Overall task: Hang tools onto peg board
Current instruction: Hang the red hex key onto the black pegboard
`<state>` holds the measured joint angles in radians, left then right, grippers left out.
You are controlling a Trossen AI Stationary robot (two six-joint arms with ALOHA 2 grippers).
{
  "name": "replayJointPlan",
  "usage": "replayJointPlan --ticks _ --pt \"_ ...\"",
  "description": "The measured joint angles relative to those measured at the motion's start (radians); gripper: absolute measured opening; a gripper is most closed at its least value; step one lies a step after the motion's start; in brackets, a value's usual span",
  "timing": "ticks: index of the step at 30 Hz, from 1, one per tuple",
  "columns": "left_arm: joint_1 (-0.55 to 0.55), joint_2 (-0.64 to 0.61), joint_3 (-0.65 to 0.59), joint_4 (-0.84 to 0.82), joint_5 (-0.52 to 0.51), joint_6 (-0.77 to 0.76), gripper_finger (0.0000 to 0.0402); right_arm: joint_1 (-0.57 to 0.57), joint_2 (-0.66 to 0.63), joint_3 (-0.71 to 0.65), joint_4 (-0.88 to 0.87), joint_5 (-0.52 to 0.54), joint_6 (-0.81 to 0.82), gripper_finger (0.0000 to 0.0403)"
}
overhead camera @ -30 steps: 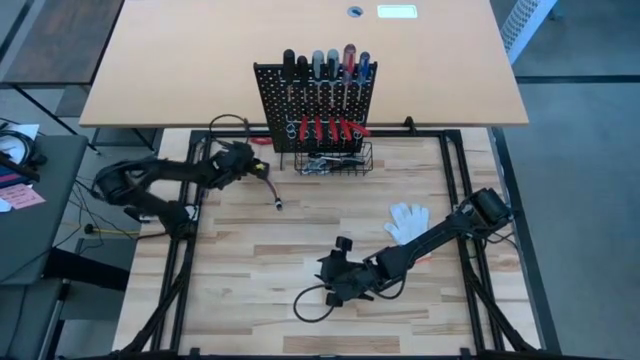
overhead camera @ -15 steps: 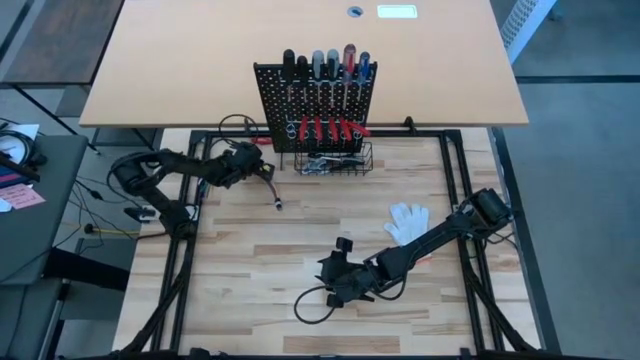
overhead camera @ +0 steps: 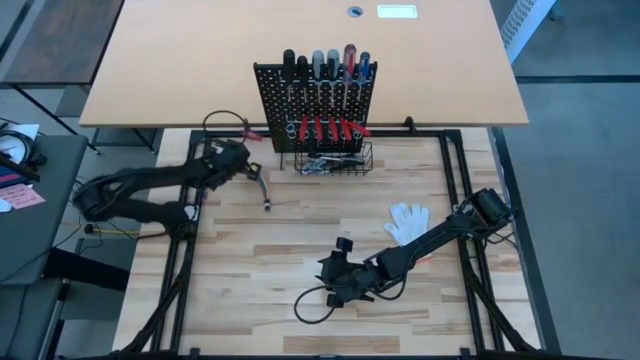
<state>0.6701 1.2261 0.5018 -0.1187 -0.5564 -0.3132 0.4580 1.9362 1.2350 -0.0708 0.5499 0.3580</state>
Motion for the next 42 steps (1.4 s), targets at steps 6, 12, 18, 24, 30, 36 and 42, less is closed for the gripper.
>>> replayJointPlan --ticks 6,12,18,24,30,36,42 --pt "-0.133 -0.266 0.000 -0.131 -0.058 0.000 0.0001 0.000 0.000 0.000 0.000 0.000 0.000 0.0187" --pt "-0.251 -0.444 0.000 -0.219 -0.105 -0.027 0.0001 0.000 0.000 0.000 0.002 0.000 0.000 0.0187" --pt "-0.257 -0.444 -0.075 -0.183 -0.108 -0.050 0.0000 0.000 0.000 0.000 0.005 0.000 0.001 0.0187" --pt "-0.340 -0.428 -0.273 0.086 -0.081 -0.017 0.0000 -0.013 0.000 -0.035 0.089 0.028 0.016 0.0187" --pt "-0.532 -0.430 -0.424 0.370 -0.078 0.061 0.0000 -0.093 0.000 -0.178 0.463 0.027 0.058 0.0193" --pt "-0.727 -0.427 -0.466 0.530 -0.116 0.179 0.0000 -0.211 0.000 -0.211 0.606 -0.076 0.079 0.0241" --pt "-0.857 -0.428 -0.467 0.592 -0.223 0.236 0.0000 -0.341 0.000 -0.211 0.749 -0.079 0.139 0.0265"
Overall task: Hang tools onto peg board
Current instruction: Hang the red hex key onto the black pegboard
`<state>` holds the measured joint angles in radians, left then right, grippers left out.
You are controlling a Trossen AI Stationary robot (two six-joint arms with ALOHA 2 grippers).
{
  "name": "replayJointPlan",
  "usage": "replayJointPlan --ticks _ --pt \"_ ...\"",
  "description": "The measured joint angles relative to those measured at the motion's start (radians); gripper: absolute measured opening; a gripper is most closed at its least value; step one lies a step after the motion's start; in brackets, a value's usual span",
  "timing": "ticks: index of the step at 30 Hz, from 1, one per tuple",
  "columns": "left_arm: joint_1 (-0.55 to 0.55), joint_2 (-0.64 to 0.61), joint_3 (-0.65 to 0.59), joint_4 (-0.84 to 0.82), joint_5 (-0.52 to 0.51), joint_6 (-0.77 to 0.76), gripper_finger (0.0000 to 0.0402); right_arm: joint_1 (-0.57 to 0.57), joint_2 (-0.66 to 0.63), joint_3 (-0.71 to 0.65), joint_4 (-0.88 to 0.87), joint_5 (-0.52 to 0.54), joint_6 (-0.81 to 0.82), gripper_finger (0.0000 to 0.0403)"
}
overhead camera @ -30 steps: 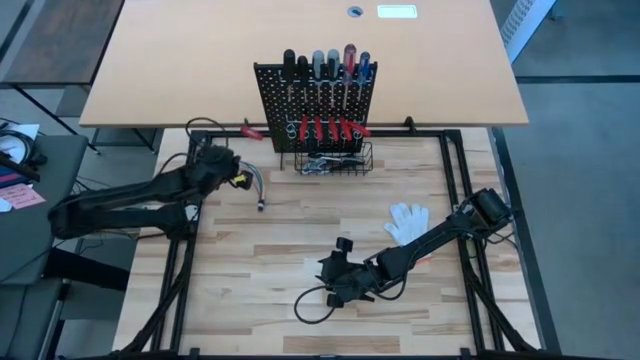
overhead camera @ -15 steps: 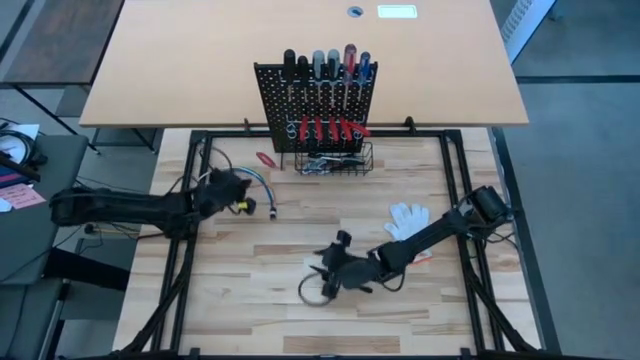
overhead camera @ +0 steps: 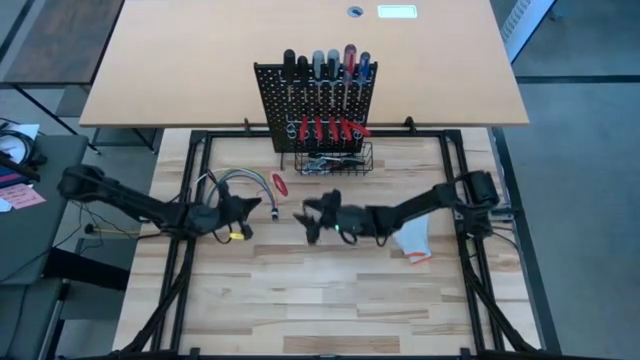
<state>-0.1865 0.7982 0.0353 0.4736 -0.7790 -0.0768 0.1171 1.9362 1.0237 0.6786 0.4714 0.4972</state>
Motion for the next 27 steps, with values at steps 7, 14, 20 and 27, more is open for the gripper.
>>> replayJointPlan --ticks 7,14,20,27 --pt "-0.073 0.000 0.000 0.003 -0.055 0.028 0.0000 -0.096 0.000 0.001 0.123 -0.158 0.029 0.0265" --pt "-0.115 0.001 0.000 0.064 -0.086 0.082 0.0000 -0.101 0.021 0.010 0.123 -0.164 0.029 0.0265" --pt "-0.128 0.039 0.013 0.072 -0.084 0.110 0.0000 -0.101 0.101 0.067 0.117 -0.184 -0.026 0.0265" --pt "-0.128 0.123 0.038 0.076 -0.084 0.110 0.0000 -0.113 0.113 0.115 0.122 -0.185 -0.034 0.0242"
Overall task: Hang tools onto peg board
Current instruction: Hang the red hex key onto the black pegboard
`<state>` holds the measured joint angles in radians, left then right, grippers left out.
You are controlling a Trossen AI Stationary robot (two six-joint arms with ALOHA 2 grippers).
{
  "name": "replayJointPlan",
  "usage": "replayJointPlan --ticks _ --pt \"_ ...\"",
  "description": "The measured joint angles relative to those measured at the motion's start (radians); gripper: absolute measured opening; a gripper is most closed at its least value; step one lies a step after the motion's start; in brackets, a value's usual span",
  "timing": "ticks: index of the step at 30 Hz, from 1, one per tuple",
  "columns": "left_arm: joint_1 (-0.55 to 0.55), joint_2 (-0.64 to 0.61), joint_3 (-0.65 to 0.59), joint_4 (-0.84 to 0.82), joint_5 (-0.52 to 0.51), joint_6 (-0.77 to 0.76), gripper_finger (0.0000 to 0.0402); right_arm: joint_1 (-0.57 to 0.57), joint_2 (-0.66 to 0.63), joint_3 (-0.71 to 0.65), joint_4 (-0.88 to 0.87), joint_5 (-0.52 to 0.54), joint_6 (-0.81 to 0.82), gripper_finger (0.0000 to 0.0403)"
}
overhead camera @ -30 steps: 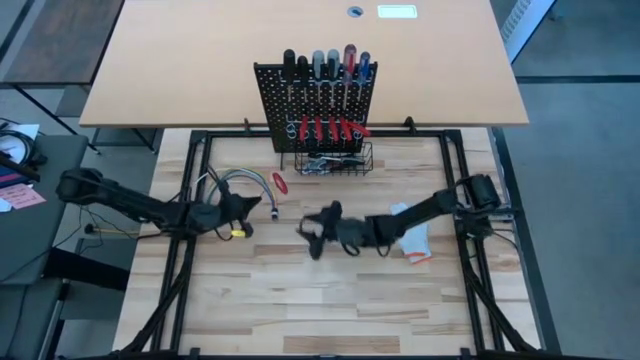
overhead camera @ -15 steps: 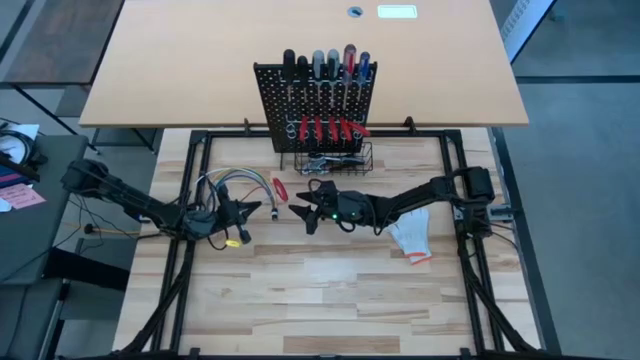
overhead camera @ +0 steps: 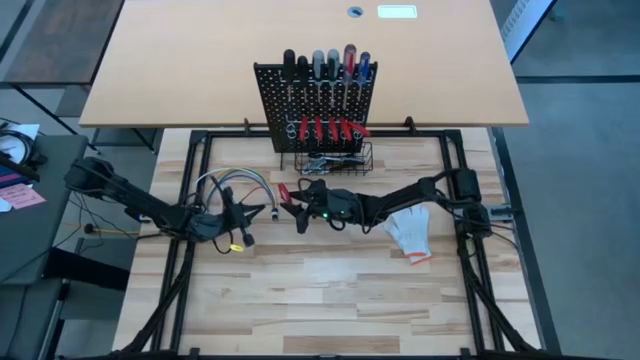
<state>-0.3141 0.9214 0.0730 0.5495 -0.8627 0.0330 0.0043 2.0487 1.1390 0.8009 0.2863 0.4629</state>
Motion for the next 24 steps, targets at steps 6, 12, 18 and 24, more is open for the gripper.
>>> replayJointPlan --ticks 6,12,18,24 --pt "0.000 0.041 0.016 0.002 -0.001 -0.001 0.0000 -0.010 0.000 0.003 -0.023 0.001 0.001 0.0151" --pt "0.000 0.048 0.017 0.010 -0.006 0.000 0.0000 -0.006 0.000 0.004 -0.051 -0.002 -0.020 0.0042" --pt "0.000 0.046 0.020 -0.008 -0.007 0.007 0.0037 0.006 -0.082 0.004 -0.245 0.003 -0.102 0.0041" --pt "0.001 0.047 0.047 -0.047 0.043 -0.018 0.0141 0.019 -0.245 0.051 -0.672 0.016 -0.160 0.0041"
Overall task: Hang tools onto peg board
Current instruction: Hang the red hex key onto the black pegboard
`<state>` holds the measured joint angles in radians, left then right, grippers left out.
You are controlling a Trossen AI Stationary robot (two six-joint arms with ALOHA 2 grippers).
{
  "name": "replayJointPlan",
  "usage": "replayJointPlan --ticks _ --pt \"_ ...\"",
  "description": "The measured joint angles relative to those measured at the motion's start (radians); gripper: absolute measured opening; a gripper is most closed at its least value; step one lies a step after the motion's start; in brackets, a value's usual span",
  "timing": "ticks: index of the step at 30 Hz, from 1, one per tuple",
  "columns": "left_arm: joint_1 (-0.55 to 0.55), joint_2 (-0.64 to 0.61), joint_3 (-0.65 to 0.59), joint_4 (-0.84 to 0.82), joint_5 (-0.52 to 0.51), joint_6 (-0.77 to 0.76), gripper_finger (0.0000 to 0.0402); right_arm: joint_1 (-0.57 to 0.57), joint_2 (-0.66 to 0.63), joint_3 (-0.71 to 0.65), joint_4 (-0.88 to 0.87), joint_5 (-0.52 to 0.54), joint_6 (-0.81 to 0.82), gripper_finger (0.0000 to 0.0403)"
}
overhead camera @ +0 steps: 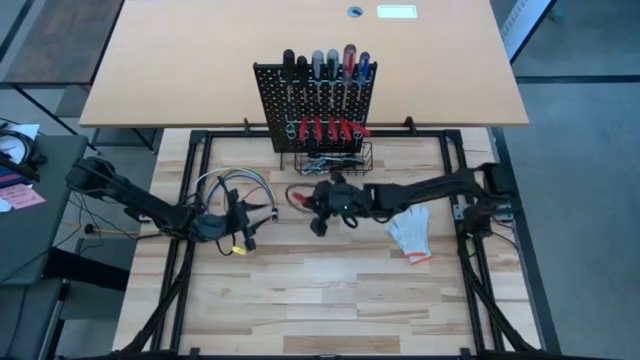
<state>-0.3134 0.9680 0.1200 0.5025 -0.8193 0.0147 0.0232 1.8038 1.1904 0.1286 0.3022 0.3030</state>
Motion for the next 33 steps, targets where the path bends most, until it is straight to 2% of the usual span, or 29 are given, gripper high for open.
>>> replayJointPlan --ticks 4,7,10,14,19,27,33 --pt "0.000 0.001 0.081 -0.002 0.165 -0.001 0.0193 0.049 -0.034 0.039 -0.151 0.001 -0.142 0.0041" --pt "0.000 0.028 0.164 -0.001 0.256 0.019 0.0204 0.092 -0.019 0.066 -0.187 -0.001 -0.253 0.0041" --pt "0.000 0.083 0.250 -0.009 0.302 0.063 0.0204 0.117 -0.016 0.085 -0.209 -0.007 -0.301 0.0041" --pt "0.000 0.198 0.349 -0.051 0.313 0.127 0.0198 0.119 -0.016 0.099 -0.208 -0.007 -0.302 0.0041" --pt "0.000 0.288 0.423 -0.067 0.268 0.164 0.0196 0.122 -0.016 0.104 -0.229 -0.007 -0.304 0.0041" --pt "-0.007 0.270 0.449 -0.087 0.273 0.165 0.0193 0.127 -0.016 0.104 -0.267 -0.007 -0.289 0.0041" --pt "-0.005 0.257 0.451 -0.102 0.288 0.153 0.0149 0.127 -0.016 0.104 -0.267 -0.009 -0.288 0.0041"
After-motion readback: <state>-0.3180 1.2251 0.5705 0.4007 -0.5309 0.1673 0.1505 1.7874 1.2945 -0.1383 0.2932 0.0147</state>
